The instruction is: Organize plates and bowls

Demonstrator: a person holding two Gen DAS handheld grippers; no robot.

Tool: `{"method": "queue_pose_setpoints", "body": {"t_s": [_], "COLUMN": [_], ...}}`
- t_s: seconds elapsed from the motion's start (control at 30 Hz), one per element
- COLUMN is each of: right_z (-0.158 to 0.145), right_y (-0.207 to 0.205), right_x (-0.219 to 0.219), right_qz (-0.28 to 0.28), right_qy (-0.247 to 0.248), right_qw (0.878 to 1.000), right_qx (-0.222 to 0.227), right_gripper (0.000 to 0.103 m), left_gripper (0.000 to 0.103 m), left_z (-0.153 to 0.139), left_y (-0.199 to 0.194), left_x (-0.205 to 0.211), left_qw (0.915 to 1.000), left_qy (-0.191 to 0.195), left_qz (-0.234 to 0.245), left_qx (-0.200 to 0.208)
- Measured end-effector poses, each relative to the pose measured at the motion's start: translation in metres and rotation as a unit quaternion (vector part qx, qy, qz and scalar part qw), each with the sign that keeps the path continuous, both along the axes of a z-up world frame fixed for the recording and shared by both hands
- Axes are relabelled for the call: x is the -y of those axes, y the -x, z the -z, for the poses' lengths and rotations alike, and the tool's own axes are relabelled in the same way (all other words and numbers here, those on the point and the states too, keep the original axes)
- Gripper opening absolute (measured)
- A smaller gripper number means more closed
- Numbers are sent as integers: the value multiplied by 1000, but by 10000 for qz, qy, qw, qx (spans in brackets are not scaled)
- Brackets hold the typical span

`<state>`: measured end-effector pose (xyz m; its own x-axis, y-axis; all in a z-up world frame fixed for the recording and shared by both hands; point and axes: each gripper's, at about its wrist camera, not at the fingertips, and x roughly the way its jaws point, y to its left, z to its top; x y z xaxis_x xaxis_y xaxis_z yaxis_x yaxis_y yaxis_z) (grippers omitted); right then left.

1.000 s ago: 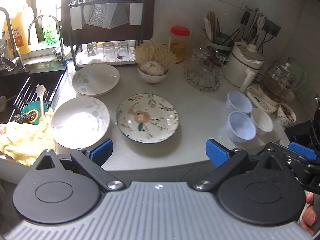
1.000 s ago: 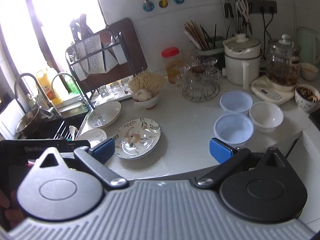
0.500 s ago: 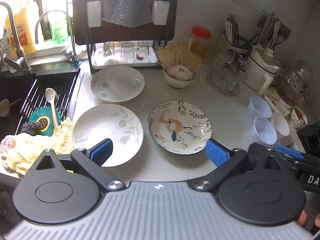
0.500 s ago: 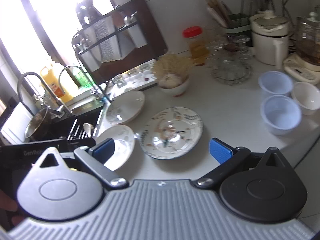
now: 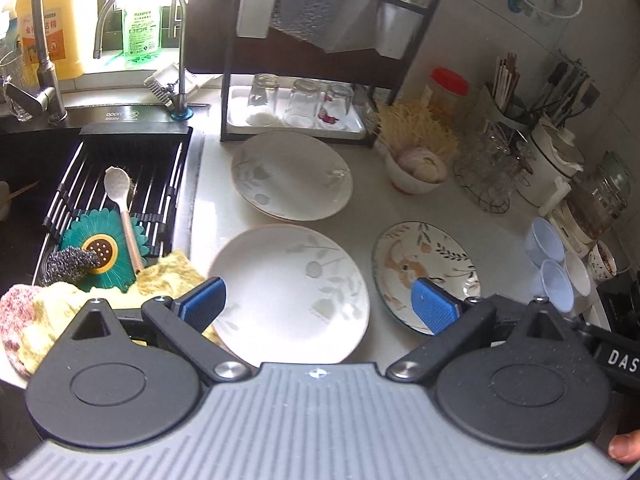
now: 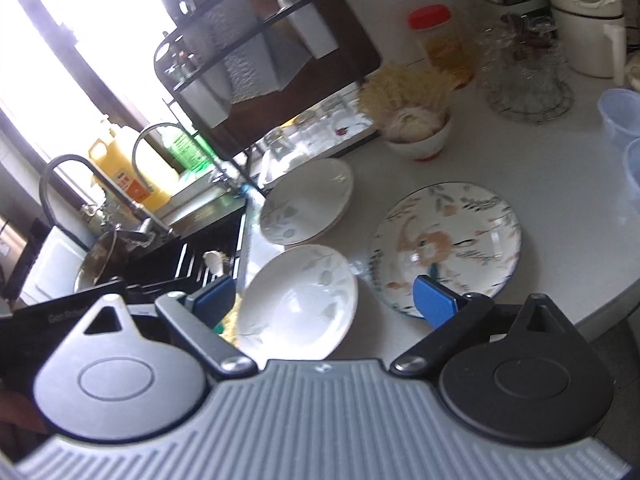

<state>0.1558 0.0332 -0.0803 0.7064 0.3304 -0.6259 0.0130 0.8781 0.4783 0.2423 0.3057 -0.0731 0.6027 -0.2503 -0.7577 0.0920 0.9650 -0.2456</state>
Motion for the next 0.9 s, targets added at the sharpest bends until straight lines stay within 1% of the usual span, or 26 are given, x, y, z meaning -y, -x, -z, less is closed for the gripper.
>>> {"method": "queue_pose_setpoints", "body": {"t_s": [0.07, 0.1, 0.2, 0.3, 0.37, 0.43, 0.47, 0.5, 0.53, 0.6, 0.7, 0.73, 0.8, 0.87, 0.9], "right_z": [3, 5, 15, 26, 38, 52, 60, 68, 76, 88, 92, 93, 95, 98, 101], "right_y": [-7, -12, -23, -33, -42, -51, -57, -62, -67, -72, -75, -76, -78, -80, -82], "right_x": [-14, -21, -34, -38, -39, -41, -41, -41, -41, -42, -44, -44, -42, -42, -42], "right_qz": [-116, -189, -360, -399, -368, -326, -309, -273, -208, -164, -87, -42, -22, -30, -12], "right_qy": [13, 31, 4, -37, 11, 131, 183, 235, 295, 352, 511, 540, 475, 442, 448], "right_qw": [9999, 9997, 9989, 9987, 9984, 9975, 9965, 9955, 9942, 9926, 9916, 9914, 9916, 9913, 9908], "right_qx": [-79, -137, -315, -322, -435, -613, -752, -881, -1014, -1148, -1183, -1187, -1200, -1237, -1277], "right_gripper": [96, 93, 79, 77, 71, 55, 50, 40, 35, 35, 35, 35, 35, 35, 35], "left_gripper": [101, 101, 100, 100, 99, 98, 96, 95, 89, 83, 67, 58, 55, 46, 45], "left_z": [8, 12, 27, 50, 65, 80, 87, 94, 101, 113, 126, 128, 133, 140, 143], "left_y": [-10, -14, -24, -34, -40, -44, -46, -48, -51, -56, -64, -67, -73, -80, -84], "left_x": [-17, -24, -40, -46, -48, -50, -50, -50, -51, -52, -55, -57, -62, -65, -66], "left_qw": [10000, 9999, 9998, 9995, 9994, 9994, 9994, 9992, 9992, 9991, 9987, 9987, 9986, 9981, 9978], "left_qy": [-60, -93, -117, -240, -201, -123, -89, -63, -42, -39, -124, -117, -27, -65, -46], "left_qz": [3, 19, 149, 197, 247, 280, 299, 317, 314, 283, 276, 258, 233, 218, 221], "left_qx": [-51, -60, -12, -60, -103, -169, -176, -218, -261, -325, -400, -435, -479, -569, -621]}}
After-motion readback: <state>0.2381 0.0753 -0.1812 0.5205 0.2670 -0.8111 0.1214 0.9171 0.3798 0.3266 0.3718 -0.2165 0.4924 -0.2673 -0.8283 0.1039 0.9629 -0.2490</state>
